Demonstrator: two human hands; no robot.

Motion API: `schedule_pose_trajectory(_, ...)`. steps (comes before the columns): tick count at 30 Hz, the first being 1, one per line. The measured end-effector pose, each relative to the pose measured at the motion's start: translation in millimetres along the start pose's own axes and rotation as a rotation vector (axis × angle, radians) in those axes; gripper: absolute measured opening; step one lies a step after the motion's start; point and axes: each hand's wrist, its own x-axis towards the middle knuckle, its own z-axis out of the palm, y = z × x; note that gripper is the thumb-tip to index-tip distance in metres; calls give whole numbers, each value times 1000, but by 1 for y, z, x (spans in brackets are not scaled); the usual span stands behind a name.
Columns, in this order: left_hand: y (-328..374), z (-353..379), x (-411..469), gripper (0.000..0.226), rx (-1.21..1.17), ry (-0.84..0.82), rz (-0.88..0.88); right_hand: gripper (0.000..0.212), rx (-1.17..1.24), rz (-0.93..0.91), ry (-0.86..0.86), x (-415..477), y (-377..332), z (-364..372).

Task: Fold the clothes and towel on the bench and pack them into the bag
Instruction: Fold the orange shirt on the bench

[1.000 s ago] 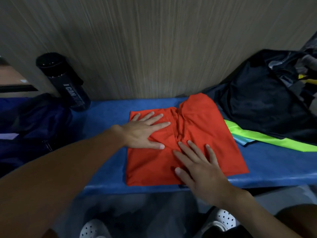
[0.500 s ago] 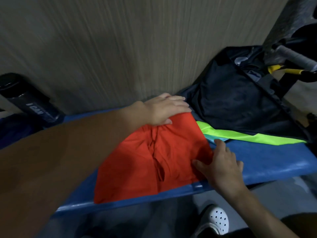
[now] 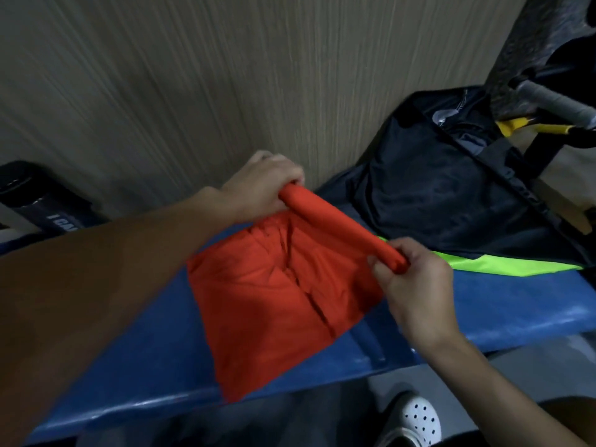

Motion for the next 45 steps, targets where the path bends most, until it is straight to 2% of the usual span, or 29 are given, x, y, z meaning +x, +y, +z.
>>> schedule_pose_trajectory(4, -15, -15, -37, 32, -46, 176, -77, 19, 86, -244, 34, 1, -15, 8)
schedule_pose_trajectory(7, -24, -18, -76, 38, -31, 174, -85, 5, 35, -481, -59, -16, -25, 21)
schedule_pose_trajectory(12, -32, -6, -143, 51, 69, 112, -64, 17, -68, -753, -214, -53, -34, 49)
schedule_pose_trajectory(15, -32, 11, -171, 44, 115, 109, -64, 18, -124, -827, -299, -72, -35, 64)
schedule_pose_trajectory(18, -31, 23, -188, 28, 90, 114, -85, 21, -152, -846, -351, -86, -33, 74)
schedule_pose_trajectory(22, -32, 27, -197, 36, -2, 46, -177, 26, -201, -822, -411, -94, -28, 81)
schedule_pose_trajectory(24, -36, 29, -203, 48, -78, -6, -216, 25, -214, -787, -441, -96, -28, 84)
schedule_pose_trajectory(29, -41, 33, -211, 102, -381, -211, -333, 32, -309, -679, -527, -102, -24, 87)
schedule_pose_trajectory(32, -33, 34, -206, 109, -443, -229, -338, 53, -434, -610, -601, -110, -26, 85)
schedule_pose_trajectory(35, -30, 39, -203, 117, -446, -244, -350, 51, -517, -608, -597, -111, -24, 84)
schedule_pose_trajectory(38, -29, 40, -203, 121, -455, -274, -385, 46, -586, -617, -588, -106, -14, 82)
schedule_pose_trajectory(43, -19, 36, -204, 112, -438, -256, -420, 32, -581, -591, -510, -82, -4, 72)
schedule_pose_trajectory(45, -13, 34, -205, 107, -426, -291, -432, 32, -614, -591, -469, -68, 0, 65)
